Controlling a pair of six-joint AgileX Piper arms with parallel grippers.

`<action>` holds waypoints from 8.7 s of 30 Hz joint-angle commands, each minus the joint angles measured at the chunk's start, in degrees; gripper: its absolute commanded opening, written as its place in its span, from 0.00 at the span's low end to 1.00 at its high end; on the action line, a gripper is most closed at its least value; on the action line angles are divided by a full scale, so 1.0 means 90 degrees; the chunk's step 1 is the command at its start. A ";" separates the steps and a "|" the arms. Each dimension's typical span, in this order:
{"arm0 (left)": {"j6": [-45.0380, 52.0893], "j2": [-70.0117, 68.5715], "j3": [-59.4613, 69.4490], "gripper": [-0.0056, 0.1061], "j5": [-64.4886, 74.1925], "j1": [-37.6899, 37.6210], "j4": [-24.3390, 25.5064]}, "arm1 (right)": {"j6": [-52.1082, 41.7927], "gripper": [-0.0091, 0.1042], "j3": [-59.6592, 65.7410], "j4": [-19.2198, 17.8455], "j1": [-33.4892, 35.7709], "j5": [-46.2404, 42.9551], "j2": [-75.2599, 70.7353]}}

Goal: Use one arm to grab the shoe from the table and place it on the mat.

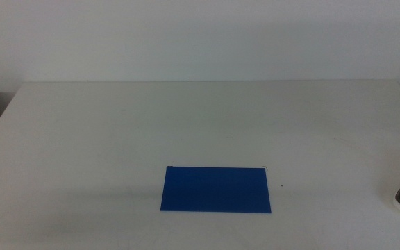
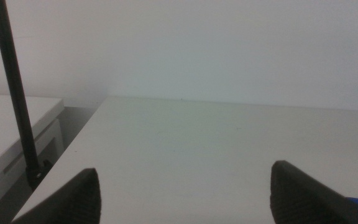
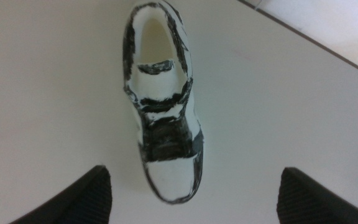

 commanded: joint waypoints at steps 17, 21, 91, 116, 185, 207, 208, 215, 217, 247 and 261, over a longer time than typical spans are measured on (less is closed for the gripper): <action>-0.0019 -0.0019 0.0032 0.89 -0.0519 -0.0031 -0.0024 | -0.0355 0.83 -0.0152 -0.0070 -0.0260 -0.0870 0.0683; -0.0019 -0.0019 0.0032 0.89 -0.0519 -0.0031 -0.0024 | -0.0364 0.83 -0.0149 -0.0223 -0.0364 -0.0877 0.0683; -0.0019 -0.0019 0.0032 0.89 -0.0519 -0.0031 -0.0024 | 0.0390 0.18 -0.1328 0.0266 0.1922 0.0236 0.1330; -0.0019 -0.0019 0.0032 0.89 -0.0519 -0.0031 -0.0024 | 0.2529 0.15 -0.2262 0.0705 0.4914 -0.0629 0.1562; -0.0019 -0.0019 0.0032 0.89 -0.0519 -0.0031 -0.0024 | 0.7145 0.05 -0.4061 0.0483 0.5213 0.0515 0.3477; -0.0019 -0.0019 0.0032 0.89 -0.0519 -0.0031 -0.0024 | 0.7145 0.59 -0.4014 0.0960 0.5226 0.0502 0.3737; -0.0019 -0.0019 0.0032 0.89 -0.0519 -0.0031 -0.0024 | 0.7145 0.65 -0.4014 0.0987 0.5226 0.0502 0.3737; -0.0019 -0.0019 0.0032 0.89 -0.0519 -0.0031 -0.0024 | 0.7131 0.89 -0.4044 0.1159 0.5226 0.0502 0.3689; -0.0019 -0.0019 0.0032 0.89 -0.0519 -0.0031 -0.0024 | 0.7118 0.89 -0.4050 0.1172 0.5226 0.0502 0.3576; -0.0019 -0.0019 0.0032 0.89 -0.0519 -0.0031 -0.0024 | 0.2227 0.89 -0.4109 -0.0404 0.5226 0.0489 -0.0277; -0.0019 -0.0019 0.0032 0.89 -0.0519 -0.0031 -0.0024 | 0.1044 0.88 -0.3605 -0.1420 0.5123 0.0317 -0.2314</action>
